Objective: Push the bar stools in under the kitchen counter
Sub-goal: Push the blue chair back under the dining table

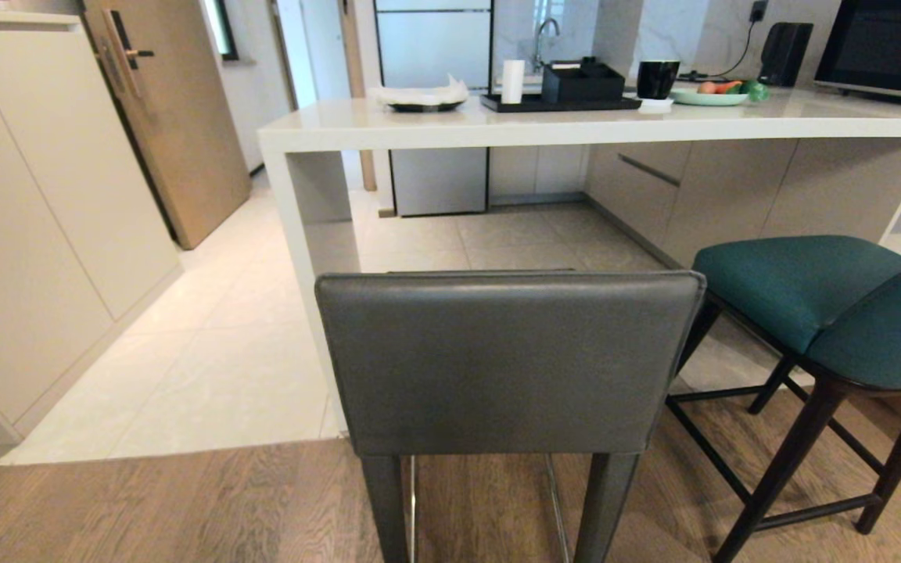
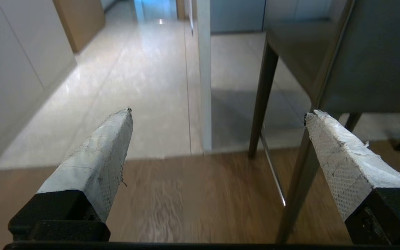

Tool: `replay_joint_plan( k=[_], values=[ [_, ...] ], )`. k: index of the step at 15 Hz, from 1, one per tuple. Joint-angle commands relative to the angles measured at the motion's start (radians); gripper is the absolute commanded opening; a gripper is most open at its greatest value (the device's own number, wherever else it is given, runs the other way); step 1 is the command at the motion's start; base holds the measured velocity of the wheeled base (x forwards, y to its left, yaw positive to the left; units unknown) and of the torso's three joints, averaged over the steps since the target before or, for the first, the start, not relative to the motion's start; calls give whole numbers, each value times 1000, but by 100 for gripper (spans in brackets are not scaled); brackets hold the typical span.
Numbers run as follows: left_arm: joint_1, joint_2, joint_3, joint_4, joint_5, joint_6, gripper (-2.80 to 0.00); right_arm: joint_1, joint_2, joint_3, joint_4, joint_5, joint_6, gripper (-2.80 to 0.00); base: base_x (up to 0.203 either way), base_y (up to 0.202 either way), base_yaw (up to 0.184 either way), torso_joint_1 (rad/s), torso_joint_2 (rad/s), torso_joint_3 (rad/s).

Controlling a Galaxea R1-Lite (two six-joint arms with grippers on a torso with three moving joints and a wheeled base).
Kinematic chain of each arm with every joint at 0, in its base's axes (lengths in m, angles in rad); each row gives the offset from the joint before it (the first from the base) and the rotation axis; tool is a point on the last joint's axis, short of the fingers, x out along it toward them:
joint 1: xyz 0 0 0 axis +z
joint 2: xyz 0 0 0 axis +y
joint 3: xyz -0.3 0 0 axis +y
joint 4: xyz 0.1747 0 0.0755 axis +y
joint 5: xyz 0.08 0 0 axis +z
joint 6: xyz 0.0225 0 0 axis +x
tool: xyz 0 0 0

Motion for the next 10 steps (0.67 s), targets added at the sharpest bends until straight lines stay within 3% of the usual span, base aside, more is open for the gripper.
replay_joint_plan(
  k=[1,2,10],
  values=[
    [0,3,12,62,2,-16,0,0,0,2,0,1,1,-280,0,0,0,0,0,0],
    [0,3,-6,113,4,-29,0,0,1,2,-1,-2,14,-280,0,0,0,0,0,0],
    [2,2,-9,117,5,-33,0,0,2,2,-2,-2,29,-280,0,0,0,0,0,0]
  ],
)
